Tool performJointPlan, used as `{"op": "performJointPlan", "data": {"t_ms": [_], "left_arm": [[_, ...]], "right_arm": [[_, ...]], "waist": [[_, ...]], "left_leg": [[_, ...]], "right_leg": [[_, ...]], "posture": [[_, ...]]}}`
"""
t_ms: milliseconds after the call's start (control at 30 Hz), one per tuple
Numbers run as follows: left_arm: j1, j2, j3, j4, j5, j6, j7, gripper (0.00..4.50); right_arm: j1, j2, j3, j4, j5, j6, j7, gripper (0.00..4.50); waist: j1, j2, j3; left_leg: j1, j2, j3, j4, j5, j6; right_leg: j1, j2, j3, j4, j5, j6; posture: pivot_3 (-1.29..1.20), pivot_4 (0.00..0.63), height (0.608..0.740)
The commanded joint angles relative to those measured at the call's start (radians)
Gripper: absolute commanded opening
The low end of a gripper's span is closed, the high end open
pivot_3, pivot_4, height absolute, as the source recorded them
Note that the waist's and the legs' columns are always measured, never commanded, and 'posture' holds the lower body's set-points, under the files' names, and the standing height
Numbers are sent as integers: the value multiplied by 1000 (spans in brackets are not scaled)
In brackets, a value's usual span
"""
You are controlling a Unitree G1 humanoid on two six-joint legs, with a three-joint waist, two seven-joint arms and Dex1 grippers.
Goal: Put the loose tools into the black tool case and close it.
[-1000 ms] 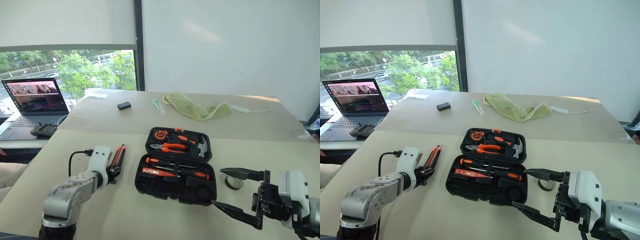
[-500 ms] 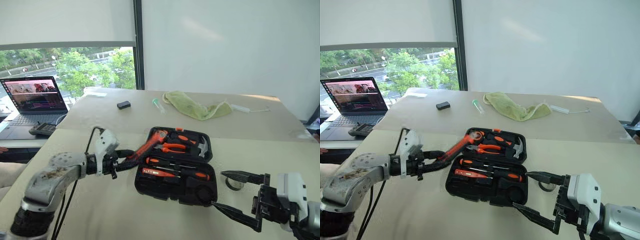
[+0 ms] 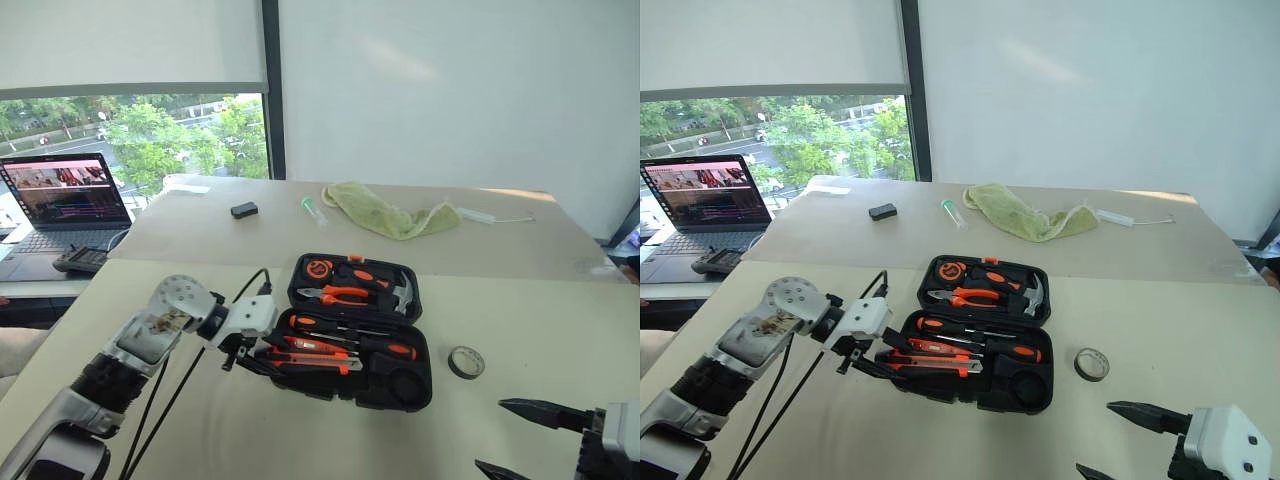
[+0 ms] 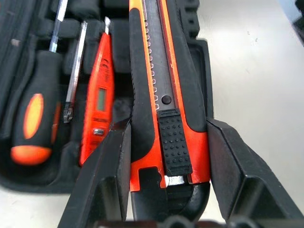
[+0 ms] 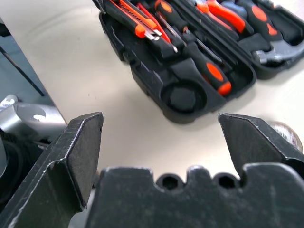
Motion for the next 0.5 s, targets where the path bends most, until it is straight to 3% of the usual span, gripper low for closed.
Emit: {"op": "performJointPlan", "data": {"t_ms": [33, 300, 500], "left_arm": [[-36, -22, -24, -5, 32, -19, -11, 1783], [-54, -65, -83, -70, 118, 64, 29, 1783], [-86, -97, -100, -52, 146, 85, 38, 1783]], "right_arm": [[10, 2, -63, -5, 17, -36, 22, 4500], [-48, -58, -105, 47, 60, -46, 79, 4500], [-147, -174, -130, 164, 87, -32, 174, 4500]], "waist": [[0, 0, 0], [0, 0, 0], [0, 0, 0]], "left_leg": [[0, 0, 0, 0, 0, 0], [0, 0, 0, 0, 0, 0], [0, 0, 0, 1, 0, 0]], "right_leg": [[0, 0, 0, 0, 0, 0], [0, 0, 1, 0, 0, 0], [1, 0, 1, 0, 0, 0]], "posture": [[0, 150, 740], [0, 150, 740], [0, 150, 740]]}}
